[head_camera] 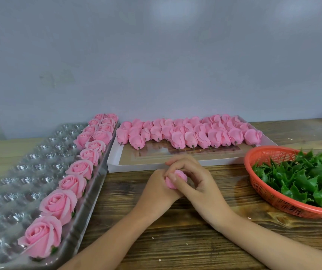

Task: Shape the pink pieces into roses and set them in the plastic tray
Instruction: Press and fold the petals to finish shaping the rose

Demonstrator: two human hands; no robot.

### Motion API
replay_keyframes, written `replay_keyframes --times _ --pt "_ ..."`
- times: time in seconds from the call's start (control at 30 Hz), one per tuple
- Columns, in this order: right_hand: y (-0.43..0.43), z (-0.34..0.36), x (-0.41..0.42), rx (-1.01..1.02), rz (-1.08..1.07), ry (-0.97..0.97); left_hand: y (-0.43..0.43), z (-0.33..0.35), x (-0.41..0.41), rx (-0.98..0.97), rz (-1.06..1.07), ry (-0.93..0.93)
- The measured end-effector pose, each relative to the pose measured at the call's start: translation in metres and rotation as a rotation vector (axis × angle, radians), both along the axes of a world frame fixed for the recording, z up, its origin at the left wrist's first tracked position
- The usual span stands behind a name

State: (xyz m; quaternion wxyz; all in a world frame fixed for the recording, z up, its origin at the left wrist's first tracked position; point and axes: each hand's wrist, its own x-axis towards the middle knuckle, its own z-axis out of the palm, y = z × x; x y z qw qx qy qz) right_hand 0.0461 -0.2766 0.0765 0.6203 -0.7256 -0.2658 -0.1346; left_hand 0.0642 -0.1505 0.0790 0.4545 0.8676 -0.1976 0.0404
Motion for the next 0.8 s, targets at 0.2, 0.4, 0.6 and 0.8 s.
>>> replay_keyframes --times 0.2,0.4,0.6,0.8 --pt "0.0000 -0.0020 0.0023 -0.056 0.005 0.034 0.0002 -0.0012 0.0033 0.011 -0.001 0.013" --pt "-0.0028 0.0008 0.0031 0.115 0.046 0.085 0.0016 0.0003 0.0025 -0.077 -0.035 0.087" --pt "-0.0034 -0.0003 0.0046 0.130 0.038 0.133 0.0035 0.0000 0.0016 -0.154 -0.046 0.143" --pt "-0.0017 0.0002 0.0047 0.079 0.028 0.231 0.0011 -0.0014 0.0049 0.001 -0.014 0.084"
